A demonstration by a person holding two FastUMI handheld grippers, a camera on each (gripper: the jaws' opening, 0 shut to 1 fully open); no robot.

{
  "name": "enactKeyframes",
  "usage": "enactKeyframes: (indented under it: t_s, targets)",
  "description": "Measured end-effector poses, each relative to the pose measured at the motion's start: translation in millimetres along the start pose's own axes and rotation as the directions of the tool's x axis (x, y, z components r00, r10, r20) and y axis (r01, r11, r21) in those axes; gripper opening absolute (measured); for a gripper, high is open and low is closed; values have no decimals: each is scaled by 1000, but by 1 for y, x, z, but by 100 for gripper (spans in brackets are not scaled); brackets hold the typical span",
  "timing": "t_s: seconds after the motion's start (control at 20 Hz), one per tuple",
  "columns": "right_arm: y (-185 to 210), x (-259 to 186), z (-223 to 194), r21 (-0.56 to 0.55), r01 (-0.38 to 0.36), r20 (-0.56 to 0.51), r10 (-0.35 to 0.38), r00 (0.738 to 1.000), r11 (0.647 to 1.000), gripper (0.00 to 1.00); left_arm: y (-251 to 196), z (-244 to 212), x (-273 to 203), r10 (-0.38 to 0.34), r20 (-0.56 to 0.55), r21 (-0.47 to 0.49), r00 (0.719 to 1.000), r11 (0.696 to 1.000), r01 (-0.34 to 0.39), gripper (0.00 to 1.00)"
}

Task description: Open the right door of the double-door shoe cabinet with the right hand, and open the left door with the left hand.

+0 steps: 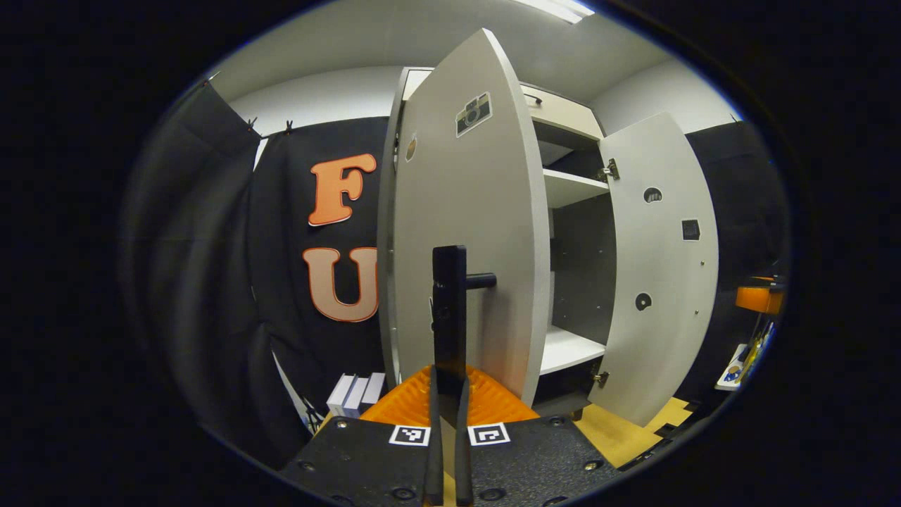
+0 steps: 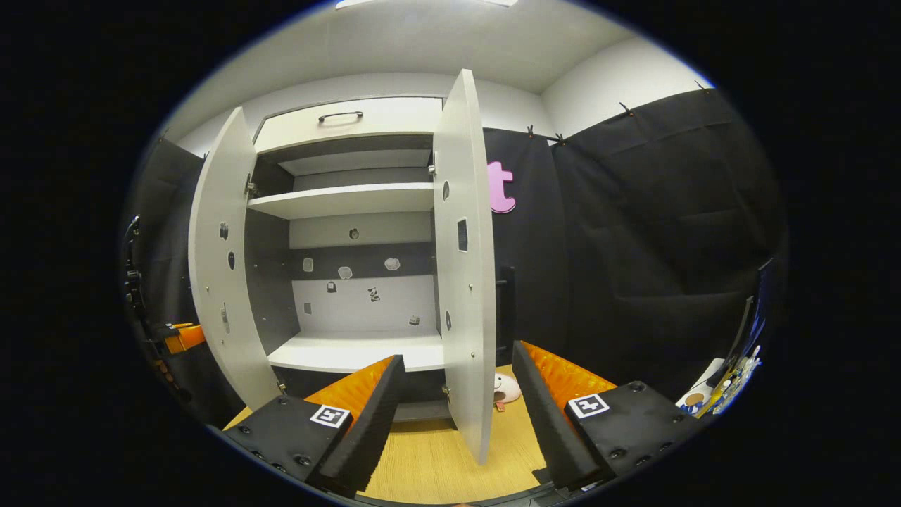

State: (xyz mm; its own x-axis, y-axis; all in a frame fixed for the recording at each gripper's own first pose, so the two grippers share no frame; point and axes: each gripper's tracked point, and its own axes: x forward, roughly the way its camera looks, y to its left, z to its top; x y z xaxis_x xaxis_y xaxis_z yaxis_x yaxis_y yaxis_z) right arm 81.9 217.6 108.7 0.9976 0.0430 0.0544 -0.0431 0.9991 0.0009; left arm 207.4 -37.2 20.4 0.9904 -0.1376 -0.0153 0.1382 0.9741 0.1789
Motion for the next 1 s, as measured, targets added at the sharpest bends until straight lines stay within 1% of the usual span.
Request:
enactKeyframes:
  t_s: [0.05, 0.1, 0.2, 0.35, 0.45, 0.6, 0.65, 0.8, 1.0]
  targets:
    - [3, 1, -1, -2, -5, 0, 5, 1000, 1000, 97, 8, 1, -1, 28, 5, 8, 1000, 1000, -28, 7]
    - [6, 3, -2, -1, -13, -3, 13, 1000, 1000, 97, 17, 1, -3, 53, 9, 10, 999, 999, -54, 4]
    - [16, 6, -1, 1, -33, -6, 33, 999, 999, 97, 28, -1, -4, 85, 3, -15, 996, 996, -85, 2]
    - [32, 9, 1, -9, -61, -1, 61, 998, 998, 97, 34, -1, -6, 95, 3, -49, 995, 994, -95, 0]
    - [41, 11, 0, -17, -80, 0, 80, 997, 997, 97, 35, -1, -6, 98, 3, -43, 995, 994, -98, 0]
    - [51, 15, -3, -22, -99, -5, 99, 995, 995, 97, 36, -1, -7, 82, 3, -26, 997, 996, -82, 1]
    - [54, 17, -3, -22, -103, -7, 103, 995, 994, 97, 36, -1, -8, 79, 2, -19, 997, 997, -79, 0]
    - [59, 19, -8, -16, -114, -17, 113, 993, 993, 97, 38, -2, -9, 84, 0, -17, 996, 996, -84, 0]
    - [57, 21, -9, -16, -110, -21, 109, 994, 994, 97, 38, -2, -13, 97, -13, -22, 995, 995, -97, 0]
